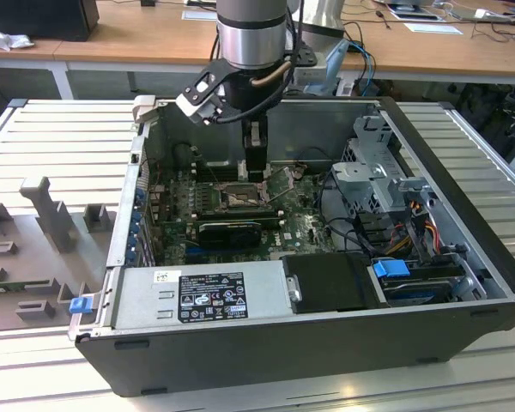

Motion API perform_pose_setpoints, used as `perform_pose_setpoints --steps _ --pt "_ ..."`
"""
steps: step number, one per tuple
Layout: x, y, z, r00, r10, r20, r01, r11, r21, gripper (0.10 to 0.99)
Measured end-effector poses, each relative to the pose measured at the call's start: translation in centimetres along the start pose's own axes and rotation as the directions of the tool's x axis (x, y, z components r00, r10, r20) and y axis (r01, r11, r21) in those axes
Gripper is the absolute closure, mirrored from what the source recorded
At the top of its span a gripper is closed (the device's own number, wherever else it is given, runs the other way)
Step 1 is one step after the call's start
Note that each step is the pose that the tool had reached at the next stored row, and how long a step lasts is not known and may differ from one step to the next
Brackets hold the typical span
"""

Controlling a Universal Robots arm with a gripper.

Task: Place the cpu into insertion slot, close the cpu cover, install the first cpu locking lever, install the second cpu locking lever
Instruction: 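Place the cpu into insertion slot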

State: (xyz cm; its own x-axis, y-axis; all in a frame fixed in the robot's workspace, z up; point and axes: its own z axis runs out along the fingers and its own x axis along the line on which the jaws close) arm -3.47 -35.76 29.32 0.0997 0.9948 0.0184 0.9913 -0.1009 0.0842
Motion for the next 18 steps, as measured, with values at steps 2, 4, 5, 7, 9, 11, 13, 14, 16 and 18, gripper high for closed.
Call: perform_pose_setpoints --steps 2,4,5,7,9,11,13,14,16,18 --pt "0.12 -0.06 0.61 1.0000 0.002 0.0001 -0.002 1.0000 0.000 0.557" --pt "0.13 -0.09 0.91 0.9995 -0.033 -0.0027 0.033 0.9995 0.001 0.557" --pt "0.12 -0.12 1.16 0.9977 -0.067 -0.0057 0.067 0.9977 0.002 0.557" --pt "0.12 -0.13 1.29 0.9960 -0.089 -0.0073 0.089 0.9960 0.002 0.557" --pt "0.13 -0.13 1.36 0.9960 -0.089 -0.0076 0.089 0.9960 0.002 0.557" --pt "0.12 -0.13 1.42 0.9960 -0.089 -0.0076 0.089 0.9960 0.002 0.557" --pt "0.12 -0.14 1.48 0.9960 -0.089 -0.0076 0.089 0.9960 0.002 0.557" --pt "0.12 -0.15 1.53 0.9960 -0.089 -0.0081 0.089 0.9960 0.002 0.557" --pt "0.12 -0.15 1.63 0.9960 -0.089 -0.0089 0.089 0.9960 0.002 0.557" --pt "0.12 -0.16 1.71 0.9960 -0.089 -0.0097 0.089 0.9960 0.002 0.557"
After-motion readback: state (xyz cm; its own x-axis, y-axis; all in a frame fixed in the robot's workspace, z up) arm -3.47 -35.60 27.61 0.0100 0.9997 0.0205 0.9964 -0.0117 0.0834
